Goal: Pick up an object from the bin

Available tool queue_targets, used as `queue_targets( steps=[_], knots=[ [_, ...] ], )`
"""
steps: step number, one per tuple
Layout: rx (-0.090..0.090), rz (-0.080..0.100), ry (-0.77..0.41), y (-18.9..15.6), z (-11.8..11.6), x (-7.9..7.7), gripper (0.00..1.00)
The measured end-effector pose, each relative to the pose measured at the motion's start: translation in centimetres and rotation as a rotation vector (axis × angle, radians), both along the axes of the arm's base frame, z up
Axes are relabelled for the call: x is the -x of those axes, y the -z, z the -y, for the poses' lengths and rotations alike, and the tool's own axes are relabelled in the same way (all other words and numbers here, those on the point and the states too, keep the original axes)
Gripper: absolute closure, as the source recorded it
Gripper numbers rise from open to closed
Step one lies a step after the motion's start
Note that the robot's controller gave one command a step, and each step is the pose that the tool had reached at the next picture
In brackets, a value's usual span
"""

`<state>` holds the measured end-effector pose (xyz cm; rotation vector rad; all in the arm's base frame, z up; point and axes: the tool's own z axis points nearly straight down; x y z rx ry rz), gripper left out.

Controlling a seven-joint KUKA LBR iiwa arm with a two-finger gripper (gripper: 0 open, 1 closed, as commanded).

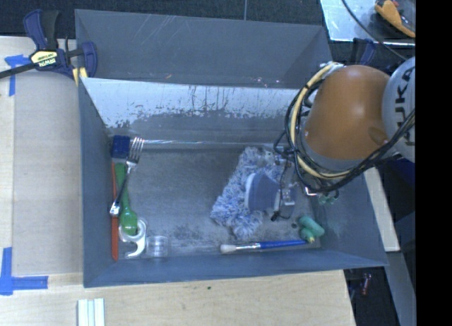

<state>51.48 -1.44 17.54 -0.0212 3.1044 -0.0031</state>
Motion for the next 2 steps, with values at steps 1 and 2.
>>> queue_targets(
  steps=[1,2],
  knots=[
    [-0.001,-0.007,-0.03,3.5,-1.3,0.8,0.0],
    [0.004,0.003,-0.141,10.5,-2.6,1.3,0.0]
  ],
)
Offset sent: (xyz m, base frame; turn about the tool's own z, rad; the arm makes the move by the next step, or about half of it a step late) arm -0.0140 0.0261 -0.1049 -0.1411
